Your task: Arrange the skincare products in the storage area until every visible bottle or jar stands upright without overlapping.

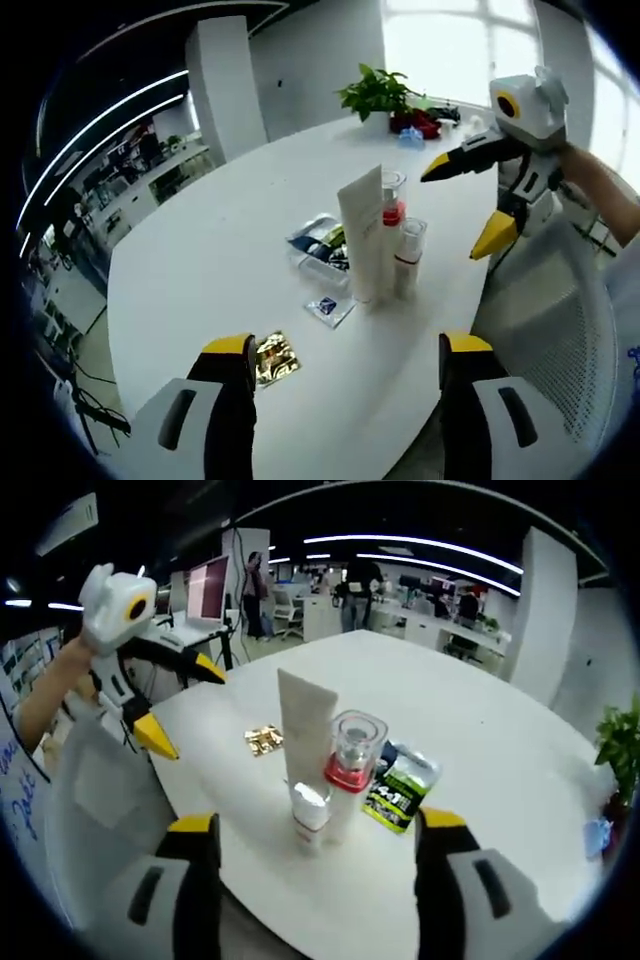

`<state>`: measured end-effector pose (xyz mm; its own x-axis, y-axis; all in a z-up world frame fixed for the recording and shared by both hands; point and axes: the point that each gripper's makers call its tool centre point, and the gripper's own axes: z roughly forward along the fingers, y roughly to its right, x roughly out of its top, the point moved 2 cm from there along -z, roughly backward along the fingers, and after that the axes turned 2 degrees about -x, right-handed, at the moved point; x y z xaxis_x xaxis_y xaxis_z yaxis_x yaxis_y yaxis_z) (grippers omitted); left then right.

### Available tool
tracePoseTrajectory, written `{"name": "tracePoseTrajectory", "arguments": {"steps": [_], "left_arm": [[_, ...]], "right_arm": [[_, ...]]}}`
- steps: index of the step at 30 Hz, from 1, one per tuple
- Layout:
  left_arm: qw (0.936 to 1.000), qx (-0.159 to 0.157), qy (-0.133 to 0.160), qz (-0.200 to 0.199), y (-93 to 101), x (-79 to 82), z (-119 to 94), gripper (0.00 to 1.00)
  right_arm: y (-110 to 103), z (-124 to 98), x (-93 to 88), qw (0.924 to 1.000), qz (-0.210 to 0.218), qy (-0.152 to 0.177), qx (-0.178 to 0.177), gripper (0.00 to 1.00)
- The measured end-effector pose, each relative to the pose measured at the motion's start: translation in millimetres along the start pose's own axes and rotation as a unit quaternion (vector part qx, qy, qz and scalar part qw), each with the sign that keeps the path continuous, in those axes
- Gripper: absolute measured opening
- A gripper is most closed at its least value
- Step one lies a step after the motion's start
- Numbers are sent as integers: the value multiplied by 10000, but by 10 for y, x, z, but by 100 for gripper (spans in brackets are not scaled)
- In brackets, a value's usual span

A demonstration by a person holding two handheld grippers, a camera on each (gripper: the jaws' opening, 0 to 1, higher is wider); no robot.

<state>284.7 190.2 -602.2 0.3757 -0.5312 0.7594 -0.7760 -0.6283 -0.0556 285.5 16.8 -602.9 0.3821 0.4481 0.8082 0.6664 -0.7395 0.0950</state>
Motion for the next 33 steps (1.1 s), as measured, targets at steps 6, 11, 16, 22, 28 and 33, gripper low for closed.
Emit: {"name": "tracePoseTrajectory", "arguments": {"steps": [6, 11, 16, 22, 28, 33], "left_arm": [[10000, -3, -61, 33, 14, -40, -37, 79], [10000, -36, -74, 5, 32, -51, -48, 83], [9999, -43, -111, 72, 39, -69, -53, 87], [9999, -38, -131, 73, 33, -80, -58, 90], [9998, -62, -167, 48, 24, -111, -56, 92], [9998, -61, -189, 14, 13, -135, -60, 95]], "right_arm": [[-10, -13, 18, 10000, -42, 26, 53, 86], [-33, -10, 27, 9999, -103, 35, 124, 88], [-38, -9, 23, 9999, -82, 39, 132, 89], [-15, -11, 15, 9999, -64, 46, 104, 92], [9, -7, 4, 9999, -46, 12, 107, 94], [34, 7, -12, 9999, -16, -33, 102, 97]]}}
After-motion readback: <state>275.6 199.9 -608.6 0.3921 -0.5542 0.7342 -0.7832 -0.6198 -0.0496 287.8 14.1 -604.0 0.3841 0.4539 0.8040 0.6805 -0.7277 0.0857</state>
